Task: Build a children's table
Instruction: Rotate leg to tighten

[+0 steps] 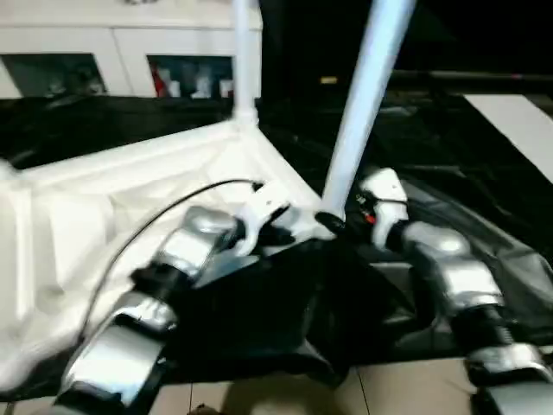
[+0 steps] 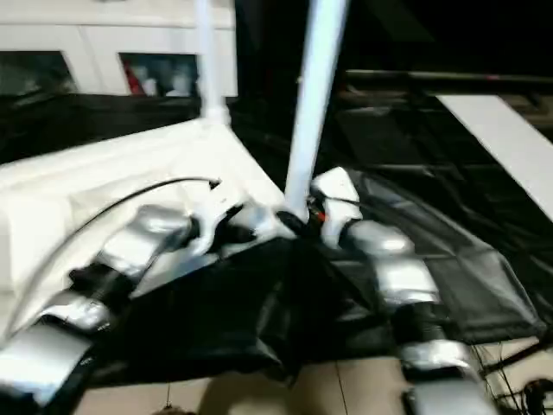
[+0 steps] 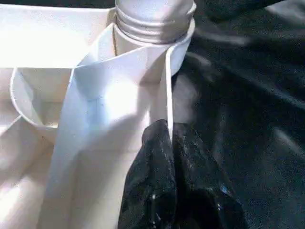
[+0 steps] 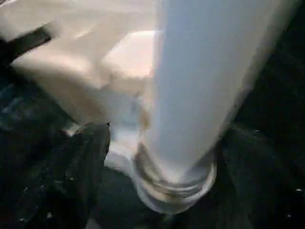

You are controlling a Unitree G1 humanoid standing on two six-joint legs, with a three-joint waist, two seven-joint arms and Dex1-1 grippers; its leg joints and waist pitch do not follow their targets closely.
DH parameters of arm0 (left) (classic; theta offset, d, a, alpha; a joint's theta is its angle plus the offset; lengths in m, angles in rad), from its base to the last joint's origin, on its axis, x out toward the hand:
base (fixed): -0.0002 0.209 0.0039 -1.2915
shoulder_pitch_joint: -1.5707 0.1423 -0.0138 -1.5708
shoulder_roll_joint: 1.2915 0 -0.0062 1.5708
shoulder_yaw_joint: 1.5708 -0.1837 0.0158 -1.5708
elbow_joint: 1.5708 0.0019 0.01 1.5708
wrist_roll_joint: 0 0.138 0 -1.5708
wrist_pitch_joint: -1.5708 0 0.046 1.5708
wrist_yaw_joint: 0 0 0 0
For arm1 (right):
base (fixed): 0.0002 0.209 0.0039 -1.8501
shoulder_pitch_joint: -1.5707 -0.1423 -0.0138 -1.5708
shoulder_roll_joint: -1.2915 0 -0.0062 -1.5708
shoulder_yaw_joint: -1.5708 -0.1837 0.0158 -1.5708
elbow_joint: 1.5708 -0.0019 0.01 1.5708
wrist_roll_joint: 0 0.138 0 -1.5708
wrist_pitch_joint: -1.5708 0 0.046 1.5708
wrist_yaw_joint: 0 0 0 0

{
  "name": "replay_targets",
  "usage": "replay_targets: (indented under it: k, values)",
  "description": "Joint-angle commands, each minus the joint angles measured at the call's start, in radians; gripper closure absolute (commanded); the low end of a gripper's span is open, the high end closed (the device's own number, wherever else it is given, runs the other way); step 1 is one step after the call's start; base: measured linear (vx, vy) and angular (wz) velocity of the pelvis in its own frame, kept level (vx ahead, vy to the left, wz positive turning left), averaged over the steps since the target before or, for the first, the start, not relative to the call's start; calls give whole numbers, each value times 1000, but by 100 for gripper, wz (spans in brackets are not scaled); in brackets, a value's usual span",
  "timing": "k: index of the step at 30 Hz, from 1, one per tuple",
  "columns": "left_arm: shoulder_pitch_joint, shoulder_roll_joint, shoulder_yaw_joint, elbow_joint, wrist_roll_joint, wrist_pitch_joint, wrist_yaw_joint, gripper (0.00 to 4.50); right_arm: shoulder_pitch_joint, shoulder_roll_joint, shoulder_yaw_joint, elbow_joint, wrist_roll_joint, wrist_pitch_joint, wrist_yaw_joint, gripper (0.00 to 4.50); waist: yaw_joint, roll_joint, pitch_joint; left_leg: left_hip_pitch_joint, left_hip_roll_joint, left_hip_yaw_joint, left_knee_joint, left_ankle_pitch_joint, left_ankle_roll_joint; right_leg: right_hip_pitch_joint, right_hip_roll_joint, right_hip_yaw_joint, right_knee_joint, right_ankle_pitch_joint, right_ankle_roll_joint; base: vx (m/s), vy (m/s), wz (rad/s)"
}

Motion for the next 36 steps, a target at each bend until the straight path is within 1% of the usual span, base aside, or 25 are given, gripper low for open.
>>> replay_targets:
  k: [1, 2, 3, 4, 5, 6, 8, 10, 11, 13, 14, 15, 17, 18, 19, 20, 21, 23, 25, 27, 28, 31, 32, 36]
  values:
    - [31, 35, -43, -41, -8, -25, -117, 450, 20, -50, 30, -41, 5, 2, 121, 61, 3, 0, -62, 19, 42, -16, -67, -203, 63, 49, -53, 37, -68, -119, -261, 0, 0, 0]
    - [31, 35, -43, -41, -8, -25, -117, 450, 20, -50, 30, -41, 5, 2, 121, 61, 3, 0, -62, 19, 42, -16, -67, -203, 63, 49, -53, 37, -68, -119, -261, 0, 0, 0]
    - [31, 35, -43, -41, -8, -25, -117, 450, 20, -50, 30, -41, 5, 2, 121, 61, 6, 1, -60, 23, 42, -16, -69, -220, 47, 44, -52, 37, -71, -150, -258, 0, 0, 0]
    - [41, 55, -50, -61, -17, -23, -156, 450, 26, -64, 40, -48, -2, -3, 149, 61, 6, 1, -60, 23, 42, -16, -69, -231, 41, 43, -52, 37, -72, -166, -255, 0, 0, 0]
    - [47, 66, -53, -73, -22, -22, -176, 450, 30, -71, 48, -54, -3, -3, 166, 61, 7, 0, -59, 24, 43, -18, -72, -256, 30, 42, -53, 37, -74, -205, -244, 0, 0, 0]
    - [57, 86, -57, -96, -31, -22, -211, 450, 36, -82, 63, -64, -4, -2, 194, 61, 8, 2, -59, 25, 45, -20, -75, -265, 21, 42, -55, 37, -75, -220, -238, 0, 0, 0]
    - [70, 109, -60, -129, -43, -15, -250, 450, 42, -93, 82, -77, -3, 0, 219, 61, 9, 2, -60, 25, 45, -19, -74, -258, 14, 41, -54, 38, -73, -204, -239, 0, 0, 0]
    - [75, 119, -61, -143, -45, -15, -264, 450, 44, -95, 90, -81, -2, 4, 224, 61, 8, 3, -61, 24, 43, -17, -73, -241, 16, 41, -51, 38, -69, -168, -246, 0, 0, 0]
    - [79, 125, -62, -154, -47, -10, -269, 450, 46, -96, 94, -84, -1, 6, 228, 61, 9, 1, -61, 23, 43, -18, -73, -233, 18, 43, -52, 38, -67, -155, -247, 0, 0, 0]
    - [85, 134, -62, -173, -50, -1, -277, 450, 48, -96, 101, -87, -2, 8, 236, 61, 9, 1, -62, 22, 42, -17, -72, -222, 22, 43, -53, 38, -66, -147, -248, 0, 0, 0]
    - [90, 140, -62, -185, -52, 5, -282, 450, 50, -98, 105, -86, -6, 7, 244, 79, 9, 1, -62, 22, 42, -17, -71, -222, 22, 43, -53, 38, -66, -150, -249, 0, 0, 0]
    - [93, 143, -63, -192, -53, 8, -284, 450, 50, -97, 109, -81, -11, 4, 249, 79, 9, 1, -61, 22, 43, -17, -71, -224, 22, 43, -53, 38, -66, -156, -250, 0, 0, 0]
    - [94, 145, -63, -197, -54, 11, -286, 450, 49, -94, 111, -76, -14, 2, 251, 100, 9, 2, -62, 22, 42, -17, -71, -224, 21, 43, -53, 38, -66, -161, -248, 0, 0, 0]
    - [96, 146, -63, -201, -54, 13, -288, 450, 49, -93, 112, -76, -16, 2, 254, 100, 9, 1, -62, 22, 42, -17, -71, -223, 20, 43, -53, 38, -67, -161, -248, 0, 0, 0]
    - [98, 147, -63, -206, -54, 15, -290, 450, 49, -91, 113, -74, -18, 2, 256, 116, 9, 1, -62, 22, 42, -17, -71, -224, 20, 43, -53, 38, -66, -163, -247, 0, 0, 0]
    - [102, 151, -65, -216, -57, 20, -293, 450, 48, -93, 119, -72, -22, 0, 260, 116, 9, 2, -62, 22, 42, -18, -71, -224, 19, 43, -53, 38, -67, -164, -246, 0, 0, 0]
    - [102, 151, -65, -216, -57, 20, -293, 450, 48, -94, 124, -70, -25, -3, 263, 133, 9, 1, -62, 22, 42, -18, -71, -220, 19, 44, -53, 37, -65, -159, -247, 0, 0, 0]
    - [103, 151, -64, -217, -56, 22, -293, 450, 50, -95, 128, -71, -25, -3, 266, 139, 9, -1, -62, 21, 41, -17, -70, -215, 21, 43, -53, 38, -66, -157, -246, 0, 0, 0]
    - [107, 154, -62, -228, -55, 28, -294, 450, 52, -93, 129, -75, -24, 0, 267, 164, 10, -1, -63, 21, 41, -17, -69, -206, 24, 44, -53, 38, -64, -149, -247, 0, 0, 0]
    - [108, 155, -61, -230, -53, 31, -290, 450, 50, -90, 129, -72, -24, 0, 267, 176, 10, -1, -62, 21, 41, -17, -69, -206, 26, 44, -52, 37, -64, -151, -247, 0, 0, 0]
    - [108, 155, -59, -231, -54, 32, -288, 450, 48, -88, 128, -69, -22, 1, 267, 176, 10, -4, -63, 21, 41, -17, -69, -206, 26, 44, -52, 37, -65, -153, -246, 0, 0, 0]
    - [109, 157, -57, -236, -55, 37, -287, 450, 46, -83, 127, -66, -19, 1, 268, 181, 10, -3, -63, 22, 41, -17, -68, -200, 27, 44, -53, 37, -63, -152, -246, 0, 0, 0]
    - [110, 158, -57, -238, -56, 38, -287, 450, 46, -82, 128, -65, -19, 1, 269, 181, 10, -4, -63, 21, 41, -17, -68, -198, 28, 44, -52, 37, -63, -148, -247, 0, 0, 0]
    - [113, 156, -55, -235, -53, 40, -279, 450, 51, -74, 132, -61, -18, 2, 270, 183, 11, -5, -64, 20, 40, -16, -66, -186, 34, 45, -53, 37, -62, -140, -249, 0, 0, 0]
